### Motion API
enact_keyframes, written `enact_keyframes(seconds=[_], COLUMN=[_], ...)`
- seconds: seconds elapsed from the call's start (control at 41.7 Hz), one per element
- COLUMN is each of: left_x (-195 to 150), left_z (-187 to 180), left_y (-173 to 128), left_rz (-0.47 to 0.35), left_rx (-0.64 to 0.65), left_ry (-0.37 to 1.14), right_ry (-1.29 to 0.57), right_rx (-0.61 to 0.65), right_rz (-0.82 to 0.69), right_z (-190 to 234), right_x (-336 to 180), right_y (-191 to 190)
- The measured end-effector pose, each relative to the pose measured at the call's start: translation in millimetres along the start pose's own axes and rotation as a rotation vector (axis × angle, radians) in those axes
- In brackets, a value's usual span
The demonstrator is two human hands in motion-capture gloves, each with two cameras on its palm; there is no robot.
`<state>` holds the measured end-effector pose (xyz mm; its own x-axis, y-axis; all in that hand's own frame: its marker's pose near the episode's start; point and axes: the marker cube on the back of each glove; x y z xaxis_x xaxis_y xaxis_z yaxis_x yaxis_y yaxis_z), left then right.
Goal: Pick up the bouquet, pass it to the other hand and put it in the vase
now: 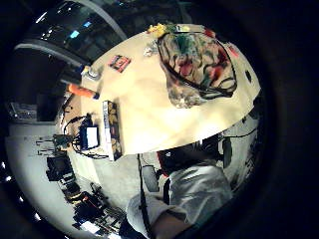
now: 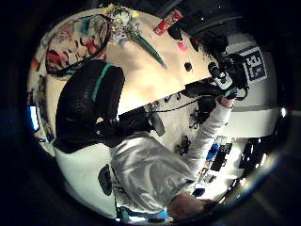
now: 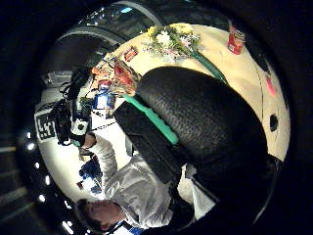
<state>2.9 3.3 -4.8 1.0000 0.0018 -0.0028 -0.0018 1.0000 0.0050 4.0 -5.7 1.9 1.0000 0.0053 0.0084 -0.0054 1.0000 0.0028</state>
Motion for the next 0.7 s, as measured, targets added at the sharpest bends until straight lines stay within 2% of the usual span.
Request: enact_keyframes(seconds=[0.168, 0.455, 0.695], left_x=[-3, -9, -16], left_z=[7, 2, -8], left_y=[-4, -1, 6], left_rz=[0.011, 0.001, 0.053], left_rx=[-0.020, -0.020, 0.092], left_ry=[0.001, -0.007, -0.015], right_ry=[-0.027, -0.019, -0.092], right_rx=[-0.007, -0.014, 0.039], right_rz=[0.044, 0.074, 0.182], right_z=[-2, -5, -39], right_x=[12, 15, 18], right_y=[-11, -7, -9])
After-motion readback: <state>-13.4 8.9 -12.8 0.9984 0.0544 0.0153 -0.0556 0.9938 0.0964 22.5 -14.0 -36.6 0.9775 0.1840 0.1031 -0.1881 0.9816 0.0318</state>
